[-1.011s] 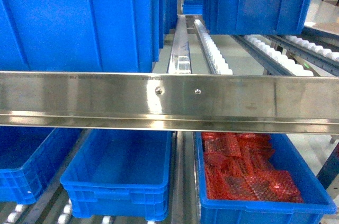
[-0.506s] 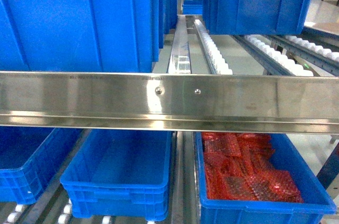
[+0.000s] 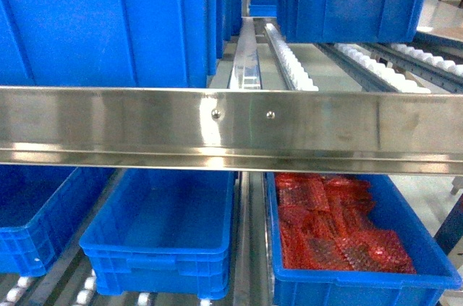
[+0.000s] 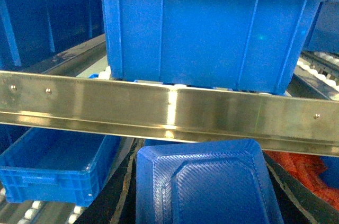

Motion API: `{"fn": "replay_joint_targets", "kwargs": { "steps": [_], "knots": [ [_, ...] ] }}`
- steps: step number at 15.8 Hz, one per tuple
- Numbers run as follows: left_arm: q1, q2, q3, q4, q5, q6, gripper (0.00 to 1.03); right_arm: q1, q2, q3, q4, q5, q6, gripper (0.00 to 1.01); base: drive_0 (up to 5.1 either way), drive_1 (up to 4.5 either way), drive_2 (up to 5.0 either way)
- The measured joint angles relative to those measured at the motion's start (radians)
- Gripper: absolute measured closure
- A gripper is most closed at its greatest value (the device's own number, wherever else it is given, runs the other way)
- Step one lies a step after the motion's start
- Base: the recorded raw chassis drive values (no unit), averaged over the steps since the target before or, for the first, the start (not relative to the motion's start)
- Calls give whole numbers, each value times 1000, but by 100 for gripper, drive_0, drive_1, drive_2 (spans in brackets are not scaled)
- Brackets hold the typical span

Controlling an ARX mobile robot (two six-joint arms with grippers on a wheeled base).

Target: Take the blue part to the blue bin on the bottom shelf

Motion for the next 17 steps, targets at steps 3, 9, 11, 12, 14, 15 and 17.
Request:
{"fn": "replay_joint_targets", "kwargs": {
  "steps": [3,9,11,12,14,15,17],
  "knots": [
    [0,0,0,-4,0,0,59,0,0,0,-2,3,1,3,0,0,0],
    [0,0,0,-4,0,0,59,0,0,0,-3,3,0,3,0,0,0],
    [0,0,0,-3,0,0,59,0,0,0,-4,3,0,3,0,0,0],
    [0,0,0,-3,0,0,59,0,0,0,-4,3,0,3,0,0,0],
    [0,0,0,-3,0,0,59,0,0,0,-3,3,0,3,0,0,0],
    [0,0,0,-4,0,0,59,0,0,0,-3,3,0,3,0,0,0],
    [0,0,0,-4,0,0,59,0,0,0,-4,3,0,3,0,0,0]
  ]
}}
